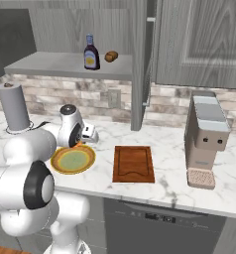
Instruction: Pick the shrimp from the plate and place it on the cutting board. Then pick the condiment bottle from the cabinet and place it next to the cutting board.
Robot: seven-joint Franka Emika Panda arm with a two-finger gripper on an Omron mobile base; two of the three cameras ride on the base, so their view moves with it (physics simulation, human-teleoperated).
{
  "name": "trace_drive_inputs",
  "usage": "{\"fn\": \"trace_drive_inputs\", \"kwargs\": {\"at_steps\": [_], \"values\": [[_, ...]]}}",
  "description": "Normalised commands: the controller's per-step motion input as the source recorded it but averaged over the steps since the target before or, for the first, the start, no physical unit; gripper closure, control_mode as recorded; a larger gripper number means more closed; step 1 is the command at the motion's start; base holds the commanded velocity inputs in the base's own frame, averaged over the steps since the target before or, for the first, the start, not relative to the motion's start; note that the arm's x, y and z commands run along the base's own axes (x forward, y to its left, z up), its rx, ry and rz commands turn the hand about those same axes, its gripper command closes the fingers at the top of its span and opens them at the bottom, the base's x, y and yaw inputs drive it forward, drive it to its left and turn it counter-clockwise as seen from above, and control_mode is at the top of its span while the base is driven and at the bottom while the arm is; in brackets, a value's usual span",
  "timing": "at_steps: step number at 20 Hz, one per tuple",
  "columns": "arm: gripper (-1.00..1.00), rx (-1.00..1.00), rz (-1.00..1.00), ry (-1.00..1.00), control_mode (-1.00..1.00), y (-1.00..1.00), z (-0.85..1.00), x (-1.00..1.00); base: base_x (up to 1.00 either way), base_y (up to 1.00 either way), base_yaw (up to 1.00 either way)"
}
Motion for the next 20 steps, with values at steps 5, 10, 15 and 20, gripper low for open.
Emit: {"fn": "trace_drive_inputs", "kwargs": {"at_steps": [5, 10, 15, 20], "values": [[1.0, 0.0, -0.06, 0.0, -1.0, -0.16, 0.02, -0.04, 0.0, 0.0, 0.0], [1.0, 0.0, -0.06, 0.02, -1.0, -0.2, 0.0, -0.02, 0.0, 0.0, 0.0], [1.0, 0.0, -0.06, 0.01, -1.0, -0.23, 0.0, -0.01, 0.0, 0.0, 0.0], [1.0, 0.0, -0.05, 0.0, -1.0, -0.24, 0.0, -0.02, 0.0, 0.0, 0.0]]}}
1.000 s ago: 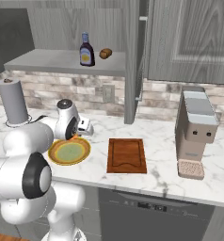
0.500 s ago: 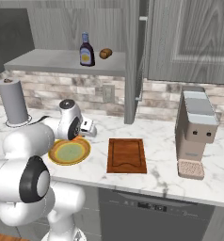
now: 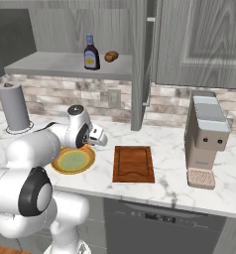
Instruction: Pick the shrimp from the plate and place it on the cutting board. Then pick the condiment bottle from the cabinet and place it next to the cutting board.
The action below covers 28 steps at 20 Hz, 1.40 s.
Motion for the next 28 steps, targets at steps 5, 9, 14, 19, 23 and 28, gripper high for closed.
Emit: {"fn": "trace_drive_inputs", "kwargs": {"at_steps": [5, 9, 14, 19, 23, 28], "values": [[1.0, 0.0, -0.05, 0.0, -1.0, -0.27, 0.0, 0.0, 0.0, 0.0, 0.0], [1.0, 0.0, -0.05, 0.0, -1.0, -0.25, 0.0, 0.0, 0.0, 0.0, 0.0], [1.0, 0.0, -0.05, 0.0, -1.0, -0.24, 0.0, 0.0, 0.0, 0.0, 0.0], [1.0, 0.0, -0.05, 0.0, -1.0, -0.26, 0.0, 0.0, 0.0, 0.0, 0.0], [1.0, 0.0, -0.05, 0.0, -1.0, -0.26, 0.0, 0.0, 0.0, 0.0, 0.0], [1.0, 0.0, -0.05, 0.0, -1.0, -0.27, 0.0, 0.0, 0.0, 0.0, 0.0]]}}
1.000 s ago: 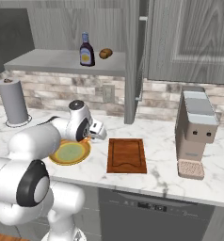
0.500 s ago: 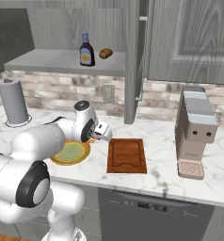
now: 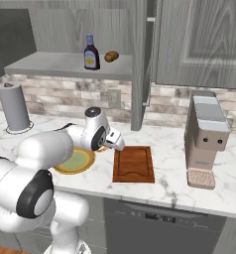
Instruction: Pick the shrimp from the plate and place it on the cutting board. Then pick the condiment bottle from the cabinet and place it next to the cutting board.
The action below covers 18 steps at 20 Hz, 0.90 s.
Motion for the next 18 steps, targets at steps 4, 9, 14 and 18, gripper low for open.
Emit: {"fn": "trace_drive_inputs", "kwargs": {"at_steps": [4, 9, 14, 18], "values": [[1.0, 0.0, -0.05, 0.0, -1.0, -0.27, 0.0, 0.0, 0.0, 0.0, 0.0], [1.0, 0.0, -0.05, 0.0, -1.0, -0.28, 0.0, 0.0, 0.0, 0.0, 0.0], [1.0, 0.0, -0.05, 0.0, -1.0, -0.28, 0.0, 0.0, 0.0, 0.0, 0.0], [1.0, 0.0, -0.04, 0.0, -1.0, -0.25, 0.0, 0.0, 0.0, 0.0, 0.0]]}}
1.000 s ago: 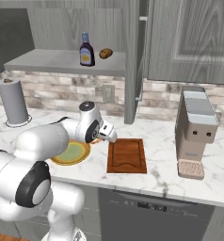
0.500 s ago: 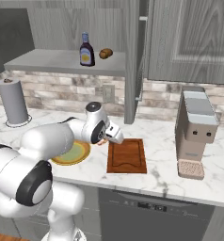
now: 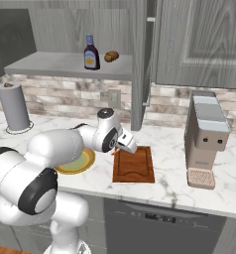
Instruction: Pick the shrimp from the plate and place it on the cutting board. Then pick the condiment bottle from the cabinet and place it next to the cutting board.
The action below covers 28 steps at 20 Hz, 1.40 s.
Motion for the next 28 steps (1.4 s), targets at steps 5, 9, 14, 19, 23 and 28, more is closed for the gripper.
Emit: {"fn": "trace_drive_inputs", "kwargs": {"at_steps": [5, 9, 14, 19, 23, 28], "values": [[1.0, 0.0, -0.03, 0.0, -1.0, -0.11, -0.12, 0.0, 0.0, 0.0, 0.0], [1.0, 0.0, -0.02, 0.0, -1.0, -0.06, -0.23, 0.0, 0.0, 0.0, 0.0], [1.0, 0.0, -0.01, 0.0, -1.0, -0.01, -0.29, 0.0, 0.0, 0.0, 0.0], [1.0, 0.0, -0.01, 0.0, -1.0, 0.0, -0.3, 0.0, 0.0, 0.0, 0.0], [1.0, 0.0, -0.01, 0.0, -1.0, -0.01, -0.31, 0.0, 0.0, 0.0, 0.0], [1.0, 0.0, 0.0, 0.0, -1.0, -0.04, -0.31, 0.0, 0.0, 0.0, 0.0]]}}
